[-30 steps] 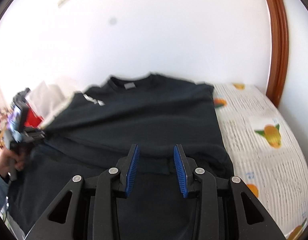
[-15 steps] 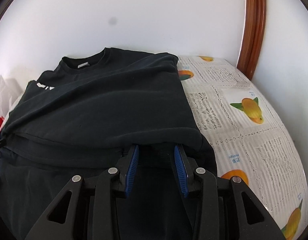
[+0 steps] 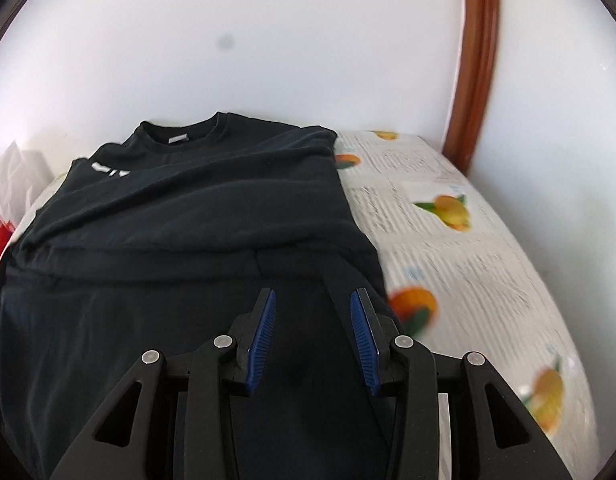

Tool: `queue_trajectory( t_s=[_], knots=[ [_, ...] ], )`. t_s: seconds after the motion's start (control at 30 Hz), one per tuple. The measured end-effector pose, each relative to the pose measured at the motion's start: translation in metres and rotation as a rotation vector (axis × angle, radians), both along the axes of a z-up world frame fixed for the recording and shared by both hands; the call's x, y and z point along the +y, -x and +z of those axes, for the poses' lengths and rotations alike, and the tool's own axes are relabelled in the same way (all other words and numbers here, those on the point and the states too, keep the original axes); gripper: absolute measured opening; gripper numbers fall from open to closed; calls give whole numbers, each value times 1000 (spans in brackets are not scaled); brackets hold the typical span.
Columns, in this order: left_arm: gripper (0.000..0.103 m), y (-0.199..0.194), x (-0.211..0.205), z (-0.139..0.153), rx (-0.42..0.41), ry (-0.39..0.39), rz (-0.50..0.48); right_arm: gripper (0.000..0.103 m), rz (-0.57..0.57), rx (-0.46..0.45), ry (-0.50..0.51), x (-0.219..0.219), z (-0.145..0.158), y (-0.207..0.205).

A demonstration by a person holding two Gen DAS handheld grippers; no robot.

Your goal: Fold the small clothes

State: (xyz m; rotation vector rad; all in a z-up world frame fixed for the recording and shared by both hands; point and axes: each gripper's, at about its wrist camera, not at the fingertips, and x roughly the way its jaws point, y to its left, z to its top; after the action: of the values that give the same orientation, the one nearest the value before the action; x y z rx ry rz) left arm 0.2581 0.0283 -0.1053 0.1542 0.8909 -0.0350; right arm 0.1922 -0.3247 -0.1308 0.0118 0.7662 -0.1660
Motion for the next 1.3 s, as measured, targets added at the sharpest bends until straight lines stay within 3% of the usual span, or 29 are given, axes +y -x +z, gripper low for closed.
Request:
queue_trajectory(
  t_s=[0.13,0.2,0.27,0.53,0.9,1.3],
  knots=[
    [49,27,-3,13,-26,38,-12,39,-5,21,-35,-3,12,45],
    [60,41,-2,17,-24,78,-10,39,1,19,-21,-1,16,71],
    [61,53,0,19,-21,119,-9,39,-4,17,-9,0,18,89],
    [70,98,2,28,-49,155,3,46,-29,8,-32,-3,13,156],
    [83,153,12,25,-87,195,22,55,-25,-42,-106,6,21,207],
    [84,163,32,-3,-13,205,77,60,-45,-22,-122,4,5,225]
  ],
)
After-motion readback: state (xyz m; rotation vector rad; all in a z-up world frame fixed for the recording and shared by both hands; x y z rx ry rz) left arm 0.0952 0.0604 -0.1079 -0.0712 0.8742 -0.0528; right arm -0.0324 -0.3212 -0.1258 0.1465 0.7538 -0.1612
